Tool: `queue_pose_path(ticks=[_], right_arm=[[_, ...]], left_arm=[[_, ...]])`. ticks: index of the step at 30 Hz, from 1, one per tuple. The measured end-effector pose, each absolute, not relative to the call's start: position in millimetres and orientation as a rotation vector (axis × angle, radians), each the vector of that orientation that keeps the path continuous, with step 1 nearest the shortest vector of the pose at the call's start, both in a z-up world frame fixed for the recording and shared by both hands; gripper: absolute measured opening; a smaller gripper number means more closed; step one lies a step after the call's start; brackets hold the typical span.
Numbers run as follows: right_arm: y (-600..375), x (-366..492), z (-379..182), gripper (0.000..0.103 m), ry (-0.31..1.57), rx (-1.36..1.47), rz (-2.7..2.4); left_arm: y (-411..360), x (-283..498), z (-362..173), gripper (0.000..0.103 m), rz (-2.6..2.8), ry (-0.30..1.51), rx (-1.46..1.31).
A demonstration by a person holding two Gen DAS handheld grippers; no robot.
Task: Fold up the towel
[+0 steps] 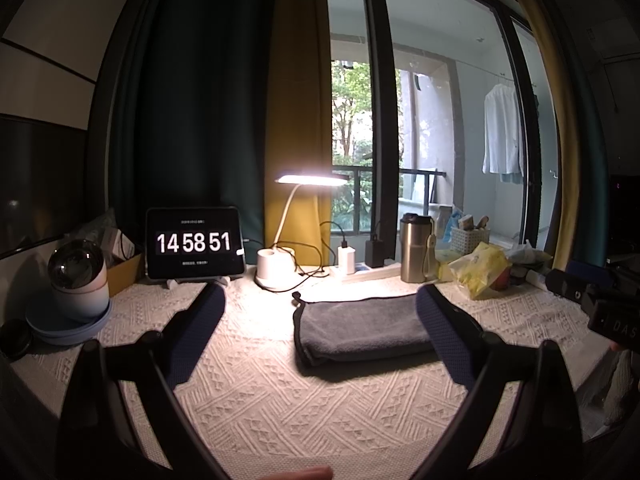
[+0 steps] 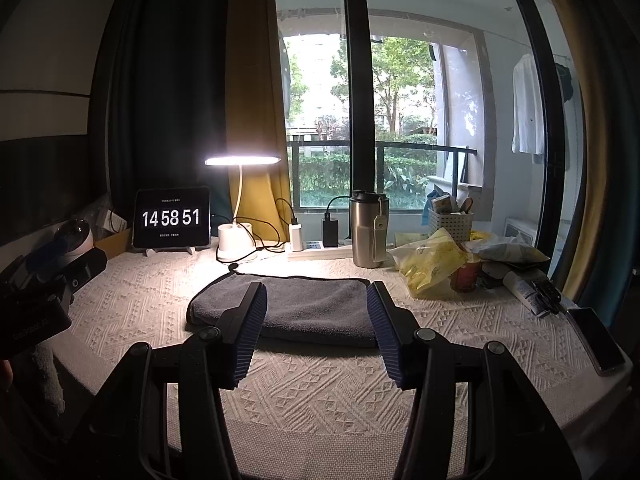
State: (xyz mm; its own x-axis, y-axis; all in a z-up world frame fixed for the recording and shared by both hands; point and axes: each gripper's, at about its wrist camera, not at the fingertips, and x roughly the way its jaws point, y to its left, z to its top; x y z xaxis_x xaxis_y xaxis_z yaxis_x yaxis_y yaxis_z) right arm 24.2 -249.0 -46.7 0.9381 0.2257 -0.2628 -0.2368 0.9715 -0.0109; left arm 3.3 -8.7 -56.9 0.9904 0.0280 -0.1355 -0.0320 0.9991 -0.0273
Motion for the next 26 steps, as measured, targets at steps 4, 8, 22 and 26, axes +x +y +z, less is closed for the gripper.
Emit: queue_pose_path(ticks=[4,8,22,26], right_arm=[[-249.2,24.2,-46.8,0.055,0.263,-0.043,0.237],[-249.3,24.3,-46.9,0.055,0.264,-0.043,0.237],[-250.1,24.5,-47.0,0.055,0.264,-0.04,0.238],[-248.8,28.7,-48.0,0.055,0.274,-0.027,0.251]], left_arm=[[-8.8,3.3,-56.9,0.097,0.031,0.134,-0.03],[-8.7,3.4,-56.5,0.097,0.031,0.134,-0.031],[-9.9,3.7,-54.3,0.097,0.029,0.131,-0.031],[-10.2,7.7,-52.9,0.097,0.029,0.125,-0.03]])
